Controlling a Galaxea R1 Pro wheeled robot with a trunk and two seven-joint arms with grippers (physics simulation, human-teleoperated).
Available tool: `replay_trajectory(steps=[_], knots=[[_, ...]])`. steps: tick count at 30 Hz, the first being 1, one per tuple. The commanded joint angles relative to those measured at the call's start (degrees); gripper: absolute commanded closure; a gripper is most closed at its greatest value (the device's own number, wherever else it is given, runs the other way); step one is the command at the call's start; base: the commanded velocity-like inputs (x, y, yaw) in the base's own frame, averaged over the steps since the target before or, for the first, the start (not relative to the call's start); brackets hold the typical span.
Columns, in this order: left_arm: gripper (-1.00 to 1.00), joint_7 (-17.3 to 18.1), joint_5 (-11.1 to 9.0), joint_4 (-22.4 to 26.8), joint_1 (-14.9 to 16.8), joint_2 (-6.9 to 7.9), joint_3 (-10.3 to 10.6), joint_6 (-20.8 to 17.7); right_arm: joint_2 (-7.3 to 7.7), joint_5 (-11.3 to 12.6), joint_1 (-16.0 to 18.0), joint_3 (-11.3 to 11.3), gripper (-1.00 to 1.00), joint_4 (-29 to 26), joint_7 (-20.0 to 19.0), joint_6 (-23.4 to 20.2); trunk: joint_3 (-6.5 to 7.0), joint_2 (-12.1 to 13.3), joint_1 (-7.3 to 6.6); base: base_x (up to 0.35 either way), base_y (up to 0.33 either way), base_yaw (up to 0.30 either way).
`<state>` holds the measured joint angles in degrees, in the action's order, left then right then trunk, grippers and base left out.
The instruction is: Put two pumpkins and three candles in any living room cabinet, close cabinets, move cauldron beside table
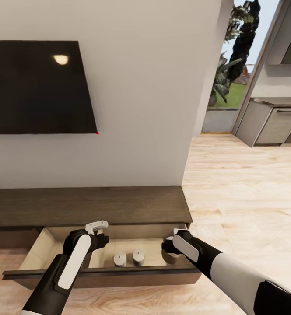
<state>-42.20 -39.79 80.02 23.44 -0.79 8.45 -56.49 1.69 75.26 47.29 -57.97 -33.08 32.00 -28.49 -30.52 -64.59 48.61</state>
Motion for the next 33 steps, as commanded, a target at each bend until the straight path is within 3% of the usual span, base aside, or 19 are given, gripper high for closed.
replay_trajectory(steps=[1,33], knots=[[-1.00,-0.6,-0.6,0.1,0.0,0.00,0.0,-0.1,0.04,0.5,0.1,-0.4,1.00,-0.1,0.4,0.0,-0.06,0.0,0.01,0.093,0.000,0.000],[-1.00,-0.6,-0.5,0.1,0.0,-0.04,0.1,-0.1,0.06,0.4,0.1,-0.4,1.00,-0.1,0.5,0.5,-0.06,0.0,0.01,0.140,0.000,0.000]])
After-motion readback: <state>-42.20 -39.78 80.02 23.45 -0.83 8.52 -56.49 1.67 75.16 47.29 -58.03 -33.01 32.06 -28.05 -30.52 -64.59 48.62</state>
